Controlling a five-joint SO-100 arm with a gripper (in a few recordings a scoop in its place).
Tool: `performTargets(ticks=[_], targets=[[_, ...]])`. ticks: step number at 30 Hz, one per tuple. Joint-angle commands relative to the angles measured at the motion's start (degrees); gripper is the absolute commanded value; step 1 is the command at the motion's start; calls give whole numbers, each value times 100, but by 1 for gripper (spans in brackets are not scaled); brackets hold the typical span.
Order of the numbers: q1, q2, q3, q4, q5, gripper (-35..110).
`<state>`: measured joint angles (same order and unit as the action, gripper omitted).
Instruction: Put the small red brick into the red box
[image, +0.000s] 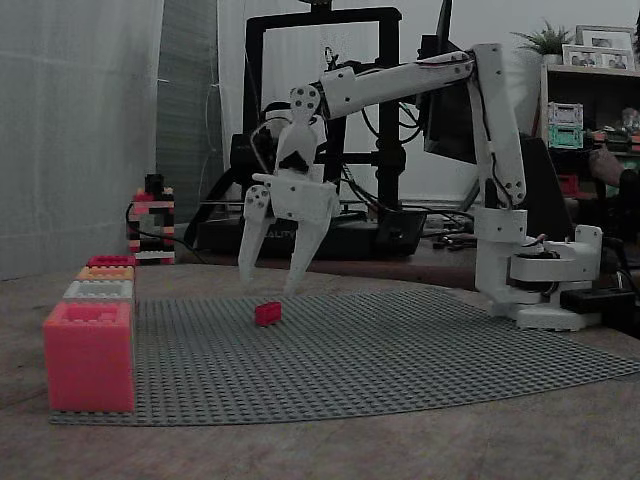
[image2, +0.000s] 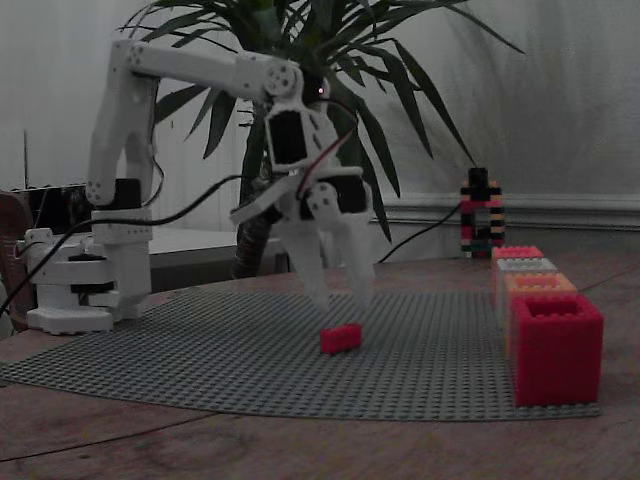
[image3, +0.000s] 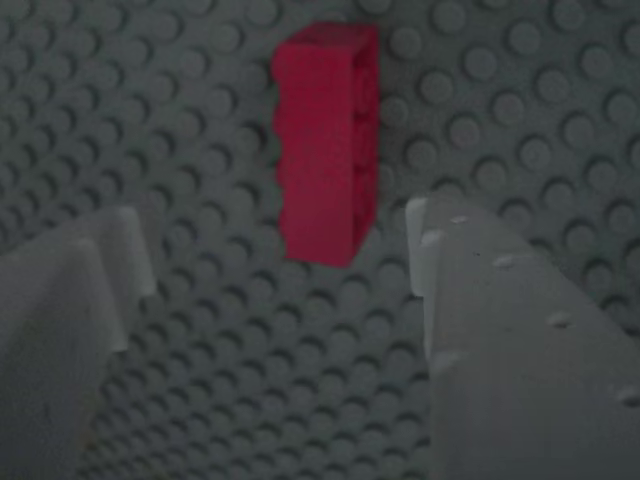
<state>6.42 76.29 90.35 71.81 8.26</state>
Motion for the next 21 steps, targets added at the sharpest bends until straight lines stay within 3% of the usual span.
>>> performTargets(ticks=[1, 21], targets=[[141, 35, -466, 88, 0, 23], [149, -633, -677, 26, 44, 20]])
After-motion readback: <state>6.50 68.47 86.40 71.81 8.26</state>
